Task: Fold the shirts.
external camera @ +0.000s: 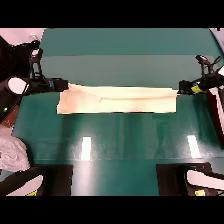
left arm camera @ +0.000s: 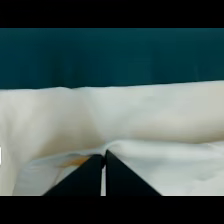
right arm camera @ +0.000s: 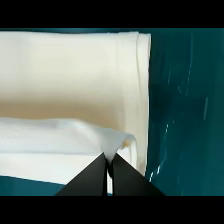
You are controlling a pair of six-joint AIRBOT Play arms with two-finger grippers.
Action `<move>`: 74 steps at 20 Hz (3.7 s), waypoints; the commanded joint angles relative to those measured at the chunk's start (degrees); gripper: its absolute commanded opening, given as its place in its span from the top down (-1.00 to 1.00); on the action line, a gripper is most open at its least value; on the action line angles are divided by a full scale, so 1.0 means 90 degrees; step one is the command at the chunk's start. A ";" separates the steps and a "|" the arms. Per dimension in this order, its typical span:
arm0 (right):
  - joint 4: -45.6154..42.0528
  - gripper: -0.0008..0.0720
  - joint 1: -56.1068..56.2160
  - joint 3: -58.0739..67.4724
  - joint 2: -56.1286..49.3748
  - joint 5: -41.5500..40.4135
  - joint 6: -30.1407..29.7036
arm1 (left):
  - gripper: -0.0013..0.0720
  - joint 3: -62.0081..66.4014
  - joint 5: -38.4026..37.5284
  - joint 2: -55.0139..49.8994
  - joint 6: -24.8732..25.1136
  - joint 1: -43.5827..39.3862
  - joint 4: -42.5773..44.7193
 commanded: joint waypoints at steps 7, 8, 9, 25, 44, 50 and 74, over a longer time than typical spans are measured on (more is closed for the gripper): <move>0.1345 -0.44 -0.0393 0.1299 -0.1326 0.0600 -0.0544 | -0.41 0.0461 0.0185 -0.0665 -0.0704 0.0002 0.0119; 0.1326 -0.46 -0.0554 0.1460 -0.1426 0.1047 -0.0668 | -0.41 0.0568 -0.0129 -0.0665 -0.0704 0.0005 0.0117; 0.1341 -0.48 -0.0753 0.1515 -0.1511 0.1469 -0.0840 | -0.41 0.0670 -0.0471 -0.0665 -0.0704 0.0002 0.0114; 0.3198 0.18 -0.1112 -0.0216 -0.2283 0.0563 -0.2159 | 0.87 0.0770 -0.1795 -0.0651 -0.0634 0.0002 0.0007; 0.4486 0.94 0.1098 0.3725 -0.1491 0.2025 -0.1591 | 0.89 0.4231 -0.1877 -0.4563 -0.0563 -0.2574 -0.0345; 0.4483 0.94 0.1882 0.4172 -0.1494 0.1999 -0.1474 | 0.89 0.4333 -0.1887 -0.4806 -0.0539 -0.2594 -0.0447; 0.4493 0.93 0.4923 0.4167 -0.3116 -0.0996 -0.2081 | 0.89 0.5384 -0.4687 -0.0597 -0.0539 0.0333 0.2453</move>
